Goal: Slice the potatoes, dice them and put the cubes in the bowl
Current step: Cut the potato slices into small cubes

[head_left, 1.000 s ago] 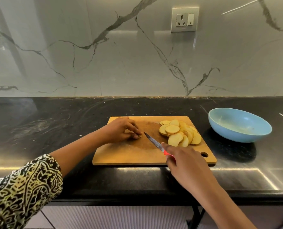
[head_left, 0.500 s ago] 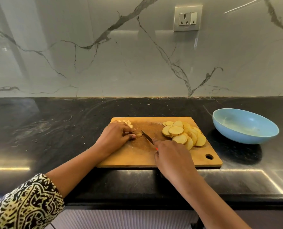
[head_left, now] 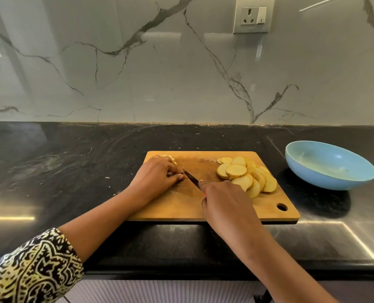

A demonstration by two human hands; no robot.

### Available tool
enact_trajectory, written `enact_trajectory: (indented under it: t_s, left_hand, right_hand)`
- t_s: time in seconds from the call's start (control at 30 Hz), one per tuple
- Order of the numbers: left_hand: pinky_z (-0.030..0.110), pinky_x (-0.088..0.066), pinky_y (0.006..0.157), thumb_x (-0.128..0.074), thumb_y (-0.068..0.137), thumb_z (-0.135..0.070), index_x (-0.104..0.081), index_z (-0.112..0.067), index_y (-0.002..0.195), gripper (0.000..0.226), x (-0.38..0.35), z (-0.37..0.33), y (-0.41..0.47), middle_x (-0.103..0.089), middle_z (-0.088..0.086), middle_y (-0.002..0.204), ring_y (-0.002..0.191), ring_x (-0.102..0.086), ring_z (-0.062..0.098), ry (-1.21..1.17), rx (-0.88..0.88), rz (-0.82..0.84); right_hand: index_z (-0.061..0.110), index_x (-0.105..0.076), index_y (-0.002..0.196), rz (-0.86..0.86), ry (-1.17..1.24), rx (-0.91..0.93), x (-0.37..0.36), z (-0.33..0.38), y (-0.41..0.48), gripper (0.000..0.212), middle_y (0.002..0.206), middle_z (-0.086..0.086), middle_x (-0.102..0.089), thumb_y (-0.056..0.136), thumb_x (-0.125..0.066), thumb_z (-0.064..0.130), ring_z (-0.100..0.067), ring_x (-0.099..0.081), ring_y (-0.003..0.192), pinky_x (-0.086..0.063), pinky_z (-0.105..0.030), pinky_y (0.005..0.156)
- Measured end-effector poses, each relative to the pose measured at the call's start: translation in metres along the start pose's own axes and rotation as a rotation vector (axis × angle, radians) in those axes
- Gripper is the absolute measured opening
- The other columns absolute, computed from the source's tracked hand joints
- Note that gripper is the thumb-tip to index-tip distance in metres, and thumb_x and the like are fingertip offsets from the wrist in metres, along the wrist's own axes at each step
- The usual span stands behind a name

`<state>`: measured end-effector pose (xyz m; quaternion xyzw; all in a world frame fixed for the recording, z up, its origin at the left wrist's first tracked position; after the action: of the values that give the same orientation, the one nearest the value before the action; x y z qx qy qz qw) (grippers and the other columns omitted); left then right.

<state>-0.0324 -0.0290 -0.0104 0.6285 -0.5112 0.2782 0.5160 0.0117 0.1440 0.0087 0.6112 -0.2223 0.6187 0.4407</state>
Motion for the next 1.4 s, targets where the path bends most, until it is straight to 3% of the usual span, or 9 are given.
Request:
enact_trajectory:
  t_s: [0.2, 0.33, 0.47, 0.6, 0.73, 0.93, 1.13, 1.27, 1.4]
  left_hand:
    - [0.023, -0.044, 0.081, -0.063, 0.088, -0.036, -0.074, -0.023, 0.105, 0.023, 0.0, -0.001, 0.0, -0.068, -0.007, 0.105, 0.095, -0.056, 0.009, 0.025, 0.012, -0.012]
    - [0.026, -0.044, 0.085, -0.06, 0.09, -0.04, -0.07, -0.026, 0.111, 0.027, -0.001, 0.0, -0.002, -0.066, -0.007, 0.11, 0.1, -0.054, 0.01, 0.061, -0.001, -0.017]
    - [0.023, -0.038, 0.089, -0.057, 0.089, -0.047, -0.063, -0.025, 0.121, 0.039, -0.005, -0.002, 0.002, -0.063, -0.007, 0.119, 0.111, -0.052, 0.012, 0.071, -0.046, 0.044]
    - [0.025, -0.047, 0.086, -0.059, 0.091, -0.039, -0.069, -0.023, 0.114, 0.029, -0.004, -0.006, 0.014, -0.068, -0.004, 0.11, 0.095, -0.058, 0.009, 0.111, -0.085, 0.034]
    - [0.029, -0.045, 0.092, -0.056, 0.095, -0.028, -0.066, -0.023, 0.118, 0.026, 0.0, -0.002, 0.024, -0.068, -0.003, 0.113, 0.097, -0.059, 0.013, 0.22, -0.116, 0.019]
    - [0.033, -0.049, 0.089, -0.064, 0.089, -0.02, -0.07, -0.019, 0.109, 0.021, 0.011, 0.012, 0.027, -0.068, -0.001, 0.108, 0.097, -0.056, 0.012, 0.007, -0.079, -0.093]
    - [0.038, -0.04, 0.094, -0.059, 0.088, -0.044, -0.068, -0.037, 0.112, 0.026, -0.006, 0.009, 0.028, -0.061, -0.014, 0.119, 0.113, -0.047, 0.008, 0.1, -0.227, 0.176]
    - [0.03, -0.027, 0.092, -0.053, 0.093, -0.045, -0.066, -0.038, 0.114, 0.026, 0.0, 0.012, 0.034, -0.059, -0.014, 0.124, 0.119, -0.046, 0.011, 0.378, -0.252, 0.031]
    - [0.036, -0.029, 0.094, -0.061, 0.09, -0.037, -0.07, -0.03, 0.107, 0.021, 0.009, 0.017, 0.028, -0.064, -0.008, 0.117, 0.115, -0.052, 0.016, 0.278, -0.251, -0.117]
  right_hand:
    - [0.014, -0.053, 0.124, 0.06, -0.04, 0.064, -0.013, 0.023, 0.014, 0.026, 0.108, -0.002, -0.06, 0.1, -0.044, 0.02, -0.016, -0.056, 0.093, -0.043, -0.027, 0.074]
    - [0.025, -0.045, 0.14, -0.094, 0.106, 0.006, -0.013, -0.003, 0.0, 0.04, 0.109, 0.007, -0.063, 0.1, -0.045, 0.027, -0.01, -0.059, 0.091, -0.05, -0.026, 0.077]
    - [0.027, -0.037, 0.146, -0.271, 0.244, -0.031, -0.01, -0.025, -0.02, 0.047, 0.094, 0.009, -0.065, 0.099, -0.046, 0.027, -0.004, -0.055, 0.072, -0.046, -0.017, 0.061]
    - [0.025, -0.038, 0.145, -0.295, 0.323, -0.034, -0.011, -0.026, -0.02, 0.048, 0.093, 0.006, -0.067, 0.098, -0.049, 0.025, -0.005, -0.055, 0.07, -0.047, -0.019, 0.062]
    - [0.025, -0.037, 0.145, -0.296, 0.374, -0.039, -0.011, -0.028, -0.023, 0.048, 0.102, 0.007, -0.067, 0.099, -0.05, 0.025, -0.002, -0.051, 0.068, -0.045, -0.016, 0.062]
    - [0.026, -0.035, 0.146, -0.292, 0.391, -0.057, -0.013, -0.029, -0.021, 0.049, 0.095, 0.009, -0.063, 0.099, -0.048, 0.027, 0.0, -0.048, 0.065, -0.038, -0.012, 0.056]
    - [0.027, -0.037, 0.145, -0.309, 0.402, -0.071, -0.013, -0.032, -0.02, 0.047, 0.086, 0.014, -0.056, 0.099, -0.048, 0.026, 0.0, -0.046, 0.064, -0.036, -0.012, 0.056]
    - [0.026, -0.04, 0.144, -0.34, 0.396, -0.072, -0.013, -0.036, -0.021, 0.046, 0.089, 0.011, -0.062, 0.099, -0.049, 0.024, 0.002, -0.044, 0.061, -0.034, -0.01, 0.055]
    - [0.022, -0.042, 0.143, -0.368, 0.373, -0.055, -0.01, -0.038, -0.022, 0.046, 0.098, 0.005, -0.069, 0.098, -0.05, 0.022, -0.001, -0.049, 0.071, -0.035, -0.012, 0.063]
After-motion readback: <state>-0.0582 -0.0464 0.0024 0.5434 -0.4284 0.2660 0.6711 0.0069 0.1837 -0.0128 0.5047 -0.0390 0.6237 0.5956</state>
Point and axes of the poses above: each hand's wrist, its own y-axis towards the middle knuckle, its own x-axis out of the back of the hand, z = x × y, the point moved 4 cm from there along y, towards the middle knuckle
